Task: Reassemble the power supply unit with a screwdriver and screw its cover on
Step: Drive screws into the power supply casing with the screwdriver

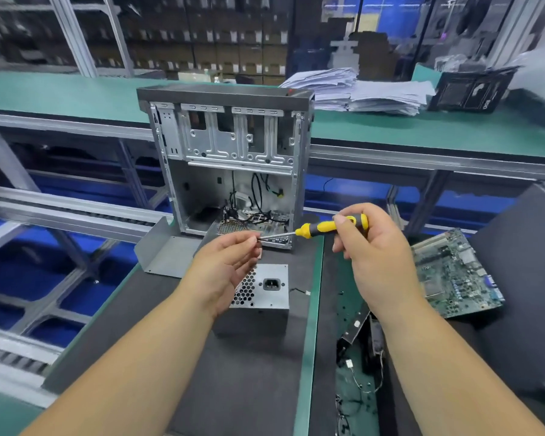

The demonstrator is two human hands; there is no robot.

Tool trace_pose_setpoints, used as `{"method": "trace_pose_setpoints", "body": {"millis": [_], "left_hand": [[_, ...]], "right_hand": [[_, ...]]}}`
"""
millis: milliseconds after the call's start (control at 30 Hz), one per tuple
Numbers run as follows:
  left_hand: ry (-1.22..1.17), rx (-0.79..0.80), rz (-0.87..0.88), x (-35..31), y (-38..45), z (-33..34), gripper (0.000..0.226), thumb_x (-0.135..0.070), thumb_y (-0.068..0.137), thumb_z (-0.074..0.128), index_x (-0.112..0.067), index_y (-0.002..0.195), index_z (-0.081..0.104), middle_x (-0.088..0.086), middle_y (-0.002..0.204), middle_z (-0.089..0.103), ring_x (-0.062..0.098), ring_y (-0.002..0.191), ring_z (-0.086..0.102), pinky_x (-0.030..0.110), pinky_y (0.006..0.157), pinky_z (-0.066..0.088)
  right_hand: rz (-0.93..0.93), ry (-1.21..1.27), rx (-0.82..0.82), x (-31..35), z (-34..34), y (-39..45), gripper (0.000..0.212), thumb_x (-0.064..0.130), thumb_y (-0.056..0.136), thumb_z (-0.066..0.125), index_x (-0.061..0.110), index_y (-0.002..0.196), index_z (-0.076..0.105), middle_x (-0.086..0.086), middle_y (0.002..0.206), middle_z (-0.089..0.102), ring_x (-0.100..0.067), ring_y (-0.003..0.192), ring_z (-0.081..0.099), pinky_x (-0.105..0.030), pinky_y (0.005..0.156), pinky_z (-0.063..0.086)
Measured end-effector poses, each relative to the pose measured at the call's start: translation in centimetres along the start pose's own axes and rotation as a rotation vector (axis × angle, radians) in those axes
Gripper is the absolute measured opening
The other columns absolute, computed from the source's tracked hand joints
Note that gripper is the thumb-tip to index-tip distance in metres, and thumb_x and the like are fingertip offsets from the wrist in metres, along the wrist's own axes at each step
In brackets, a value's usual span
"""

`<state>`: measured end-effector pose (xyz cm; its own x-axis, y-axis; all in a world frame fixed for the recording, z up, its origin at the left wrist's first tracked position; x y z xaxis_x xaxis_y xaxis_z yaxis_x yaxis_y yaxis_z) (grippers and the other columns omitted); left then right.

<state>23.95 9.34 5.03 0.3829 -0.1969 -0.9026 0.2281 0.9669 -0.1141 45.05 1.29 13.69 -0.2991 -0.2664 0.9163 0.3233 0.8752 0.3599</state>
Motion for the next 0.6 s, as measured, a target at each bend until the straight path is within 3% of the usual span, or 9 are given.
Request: {"method": "trace_pose_setpoints", "body": {"millis": [133, 300, 367, 433, 500, 600], "left_hand": [[0.021, -0.027, 0.065, -0.7, -0.9, -0.9, 0.017, -0.002, 0.089, 0.062, -0.013, 0.085, 0.074, 0.001, 0.076, 0.070, 0.008, 0.071, 0.067, 0.016, 0.064, 0.054], [0.183, -0.015, 0.240, -3.7, -1.6, -1.8, 0.025, 0.001, 0.087, 0.064, -0.018, 0.081, 0.077, 0.001, 0.075, 0.069, 0.009, 0.071, 0.066, 0.016, 0.069, 0.052], [0.313, -0.025, 0.322, -5.0, -1.9, -2.5, 0.024, 0.002, 0.086, 0.067, -0.020, 0.083, 0.076, 0.000, 0.075, 0.070, 0.009, 0.071, 0.066, 0.016, 0.069, 0.052], [0.394, -0.037, 0.366, -5.9, -2.2, -3.5, 0.023, 0.000, 0.085, 0.070, -0.022, 0.083, 0.077, 0.000, 0.077, 0.072, 0.012, 0.075, 0.066, 0.018, 0.072, 0.053], [0.410, -0.028, 0.379, -6.3, -2.3, -4.3, 0.023, -0.002, 0.082, 0.072, -0.025, 0.083, 0.077, 0.001, 0.079, 0.073, 0.015, 0.077, 0.066, 0.021, 0.075, 0.054], [0.372, -0.004, 0.393, -6.9, -2.3, -5.1, 0.019, -0.009, 0.074, 0.076, -0.026, 0.082, 0.079, 0.000, 0.080, 0.074, 0.012, 0.076, 0.067, 0.019, 0.073, 0.053]], "right_hand": [[0.010, -0.026, -0.014, -0.5, 0.3, -0.5, 0.016, 0.041, 0.093, 0.057, 0.029, 0.082, 0.060, 0.003, 0.066, 0.065, -0.011, 0.058, 0.049, -0.025, 0.057, 0.042], [0.133, -0.062, -0.075, -2.4, 1.2, -0.9, 0.039, 0.053, 0.092, 0.051, 0.019, 0.073, 0.054, 0.001, 0.062, 0.064, -0.007, 0.051, 0.046, -0.029, 0.058, 0.037], [0.190, -0.011, -0.049, -3.0, 2.3, -1.0, 0.032, 0.054, 0.090, 0.050, 0.025, 0.078, 0.058, 0.003, 0.062, 0.065, -0.007, 0.054, 0.048, -0.030, 0.061, 0.038], [0.232, 0.139, -0.014, -3.2, 3.8, -0.9, 0.015, 0.044, 0.086, 0.056, 0.032, 0.080, 0.063, 0.006, 0.065, 0.065, -0.008, 0.059, 0.053, -0.029, 0.065, 0.041], [0.249, 0.304, -0.005, -3.1, 5.1, -0.6, 0.007, 0.033, 0.084, 0.060, 0.029, 0.083, 0.066, 0.005, 0.072, 0.066, -0.010, 0.064, 0.057, -0.025, 0.064, 0.042], [0.295, 0.382, -0.062, -3.5, 6.1, -0.3, 0.018, 0.028, 0.090, 0.065, 0.027, 0.072, 0.063, -0.003, 0.071, 0.067, -0.010, 0.060, 0.054, -0.024, 0.062, 0.041]]}}
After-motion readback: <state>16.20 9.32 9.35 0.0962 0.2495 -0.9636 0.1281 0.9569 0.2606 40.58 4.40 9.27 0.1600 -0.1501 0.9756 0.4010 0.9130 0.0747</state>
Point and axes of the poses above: each hand's wrist, its own y-axis towards the middle knuckle, its own z-axis out of the palm, x = y × z, the point moved 10 cm from there along y, towards the middle knuckle
